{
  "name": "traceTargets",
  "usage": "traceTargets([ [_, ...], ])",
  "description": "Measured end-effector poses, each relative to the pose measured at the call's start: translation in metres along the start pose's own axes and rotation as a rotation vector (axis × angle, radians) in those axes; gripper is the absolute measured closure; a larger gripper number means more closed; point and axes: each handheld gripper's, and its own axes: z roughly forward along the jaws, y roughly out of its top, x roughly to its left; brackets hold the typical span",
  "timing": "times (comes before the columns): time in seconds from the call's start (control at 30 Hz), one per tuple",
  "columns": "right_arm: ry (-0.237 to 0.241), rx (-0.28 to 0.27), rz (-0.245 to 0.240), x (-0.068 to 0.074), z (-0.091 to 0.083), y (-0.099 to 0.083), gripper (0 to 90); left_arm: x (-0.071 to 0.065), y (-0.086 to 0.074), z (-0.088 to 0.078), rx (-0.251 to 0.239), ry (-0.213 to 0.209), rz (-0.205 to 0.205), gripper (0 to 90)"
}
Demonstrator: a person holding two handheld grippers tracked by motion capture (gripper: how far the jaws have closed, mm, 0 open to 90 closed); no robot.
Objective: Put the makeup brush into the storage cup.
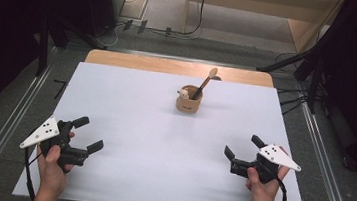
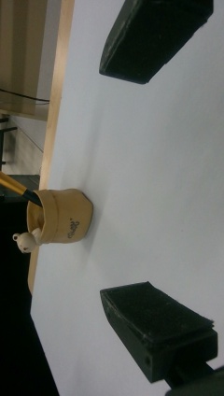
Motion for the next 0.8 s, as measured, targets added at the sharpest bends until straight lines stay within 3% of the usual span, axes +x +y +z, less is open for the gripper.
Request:
traceTargets([
  [0.23, 0.000, 0.010, -0.026, -0.003, -0.013, -0.010, 0.0, 0.002, -0.002, 0.001, 0.003, -0.002, -0.006, 0.0],
  [0.4, 0.003, 0.005, 0.003, -0.010, -0.021, -0.016, 0.0, 0.002, -0.003, 0.000, -0.002, 0.000, -0.014, 0.0],
  [0.8, -0.024, -0.006, 0.023, -0.023, -0.032, -0.020, 0.0, 0.003, -0.004, 0.000, 0.002, -0.002, -0.016, 0.0],
])
